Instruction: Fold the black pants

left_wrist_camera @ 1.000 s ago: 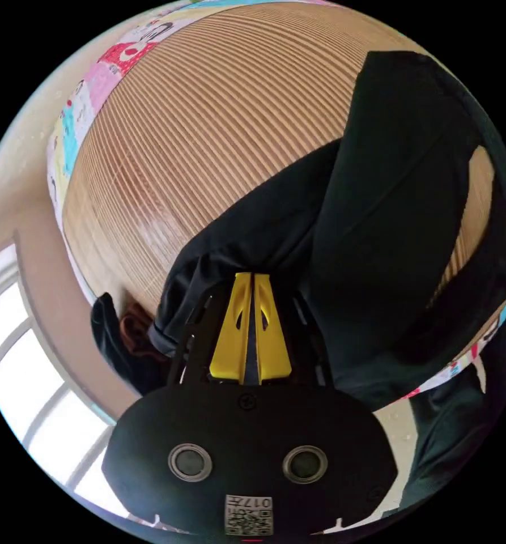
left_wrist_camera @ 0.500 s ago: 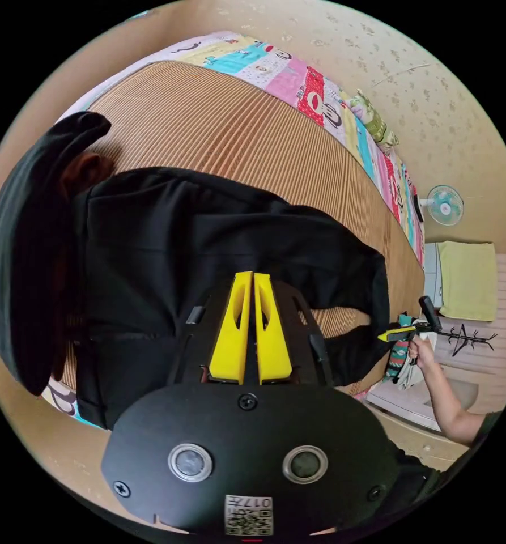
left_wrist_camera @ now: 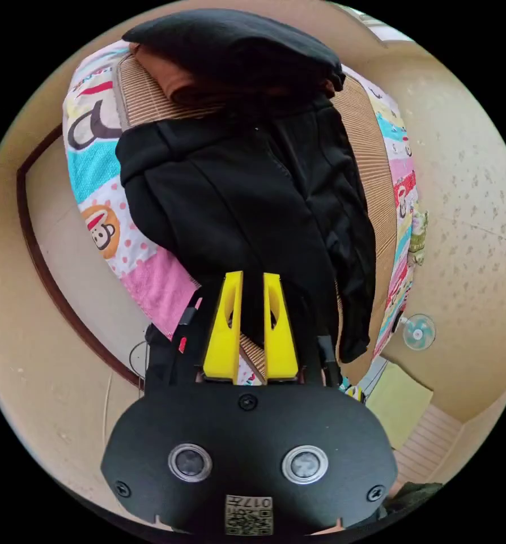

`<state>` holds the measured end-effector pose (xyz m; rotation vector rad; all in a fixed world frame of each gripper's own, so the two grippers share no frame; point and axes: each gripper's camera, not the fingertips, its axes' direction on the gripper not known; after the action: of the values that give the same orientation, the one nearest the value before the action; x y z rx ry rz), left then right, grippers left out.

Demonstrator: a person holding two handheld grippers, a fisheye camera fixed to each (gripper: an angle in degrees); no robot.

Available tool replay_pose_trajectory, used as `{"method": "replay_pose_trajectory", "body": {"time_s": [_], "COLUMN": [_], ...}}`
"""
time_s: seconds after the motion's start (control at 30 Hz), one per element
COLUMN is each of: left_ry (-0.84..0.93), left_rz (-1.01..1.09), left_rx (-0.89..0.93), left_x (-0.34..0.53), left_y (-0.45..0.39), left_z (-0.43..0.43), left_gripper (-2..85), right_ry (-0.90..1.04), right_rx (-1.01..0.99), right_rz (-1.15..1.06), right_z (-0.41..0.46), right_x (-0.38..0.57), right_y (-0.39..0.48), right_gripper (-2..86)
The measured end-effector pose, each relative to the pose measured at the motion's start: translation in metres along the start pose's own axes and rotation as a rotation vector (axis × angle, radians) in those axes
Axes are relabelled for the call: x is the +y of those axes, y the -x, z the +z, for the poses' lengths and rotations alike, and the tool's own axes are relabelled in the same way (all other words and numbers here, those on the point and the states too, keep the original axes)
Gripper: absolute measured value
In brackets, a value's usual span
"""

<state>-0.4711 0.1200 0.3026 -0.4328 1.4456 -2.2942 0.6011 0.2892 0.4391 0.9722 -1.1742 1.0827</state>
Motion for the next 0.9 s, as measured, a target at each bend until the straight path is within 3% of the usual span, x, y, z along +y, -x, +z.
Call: {"method": "replay_pose_trajectory", "body": {"time_s": [0.13,0.3,0.4,0.5,0.6,0.67,0.73,0.8,0.9], "left_ry": [-0.013,0.072,0.14,0.19,0.23,0.25,0.257,0.269,0.289], "left_rz": [-0.166,-0.201,-0.211,-0.101,0.004,0.03,0.02,-0.009,-0.031], "left_rx": [0.112,0.087,0.02,-0.044,-0.123,-0.151,-0.164,-0.158,-0.145], "left_x": [-0.004,-0.023,-0.04,-0.056,-0.066,-0.071,-0.077,-0.081,-0.092], "left_y": [0.012,-0.001,-0.002,-0.01,-0.02,-0.024,-0.025,-0.024,-0.021], "left_z": [0.013,0.038,0.04,0.035,0.034,0.035,0.032,0.031,0.027], "left_gripper": [9.6,8.4,4.5,3.9,3.9,3.9,3.9,4.0,4.1], "right_ry": [-0.066,-0.07,-0.093,-0.041,0.327,0.701,0.81,0.745,0.559], "right_rx": [0.063,-0.116,-0.038,0.137,0.144,0.031,0.13,0.235,0.219], "right_rz": [0.205,0.239,0.07,-0.35,-0.67,-0.849,-0.893,-0.859,-0.752], "right_z": [0.021,0.047,0.036,0.044,0.113,0.177,0.205,0.209,0.176], "right_x": [0.056,0.064,0.053,0.066,0.1,0.142,0.165,0.172,0.158], "right_y": [-0.068,-0.096,-0.049,0.055,0.123,0.139,0.136,0.127,0.108], "right_gripper": [15.3,6.0,3.7,2.6,1.9,1.4,1.4,1.6,2.5]}}
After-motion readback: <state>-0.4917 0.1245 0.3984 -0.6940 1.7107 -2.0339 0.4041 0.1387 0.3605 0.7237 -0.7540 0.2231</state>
